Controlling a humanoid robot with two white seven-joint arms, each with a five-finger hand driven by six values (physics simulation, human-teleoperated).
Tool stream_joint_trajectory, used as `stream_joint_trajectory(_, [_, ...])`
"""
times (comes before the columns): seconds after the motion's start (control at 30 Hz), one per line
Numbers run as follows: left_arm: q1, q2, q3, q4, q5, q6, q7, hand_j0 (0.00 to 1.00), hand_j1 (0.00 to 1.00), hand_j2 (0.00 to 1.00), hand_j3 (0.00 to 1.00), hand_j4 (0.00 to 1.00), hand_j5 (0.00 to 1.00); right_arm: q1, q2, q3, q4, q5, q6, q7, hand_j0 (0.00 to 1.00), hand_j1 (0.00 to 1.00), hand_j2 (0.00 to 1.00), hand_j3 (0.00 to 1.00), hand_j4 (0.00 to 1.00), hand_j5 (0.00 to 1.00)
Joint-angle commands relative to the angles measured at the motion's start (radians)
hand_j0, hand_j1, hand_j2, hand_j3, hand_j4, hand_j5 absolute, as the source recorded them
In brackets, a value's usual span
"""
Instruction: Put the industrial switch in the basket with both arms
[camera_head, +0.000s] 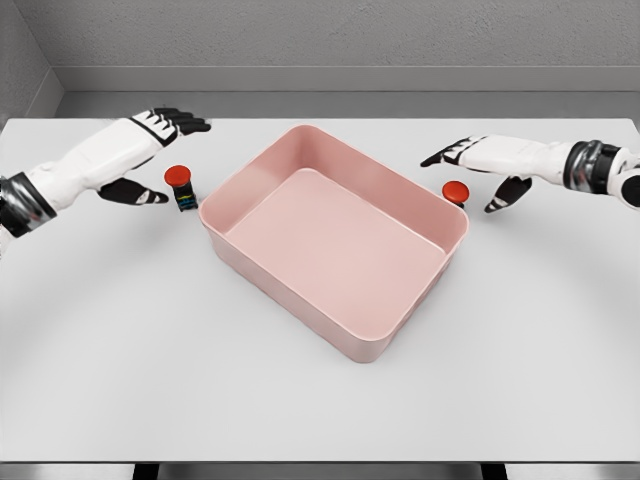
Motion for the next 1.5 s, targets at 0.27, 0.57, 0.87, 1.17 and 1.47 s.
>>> stream_joint_trajectory(0.27, [-0.017, -0.026, -0.042, 0.079, 0.005, 0.001, 0.001, 1.0, 1.0, 1.0, 1.0, 1.0, 1.0, 0.005, 0.01, 0.007, 0.007, -0.002, 0.002, -0.001, 0.91, 0.91, 0.91, 0.91, 0.91, 0.91])
stream_joint_trajectory(0.57, [-0.04, -0.048, -0.074, 0.157, 0.006, 0.001, 0.001, 1.0, 1.0, 1.0, 1.0, 1.0, 1.0, 0.012, 0.036, 0.007, -0.003, 0.001, 0.002, -0.001, 0.9, 0.9, 0.9, 0.9, 0.9, 0.9])
stream_joint_trajectory(0.87, [-0.075, -0.055, -0.109, 0.212, 0.011, 0.001, -0.028, 1.0, 1.0, 1.0, 1.0, 1.0, 1.0, 0.012, 0.044, 0.021, -0.004, 0.001, 0.002, 0.001, 0.85, 0.85, 0.85, 0.85, 0.85, 0.85])
stream_joint_trajectory(1.17, [-0.126, -0.089, -0.14, 0.307, 0.011, 0.001, -0.029, 1.0, 1.0, 1.0, 1.0, 1.0, 1.0, 0.012, 0.042, 0.021, -0.004, 0.014, 0.002, -0.001, 0.76, 0.76, 0.76, 0.76, 0.76, 0.76])
stream_joint_trajectory(1.47, [-0.146, -0.112, -0.146, 0.342, 0.008, 0.001, -0.045, 0.97, 0.97, 0.97, 0.97, 0.97, 0.97, 0.012, 0.038, 0.021, -0.004, 0.028, 0.002, -0.001, 0.66, 0.66, 0.66, 0.66, 0.66, 0.66])
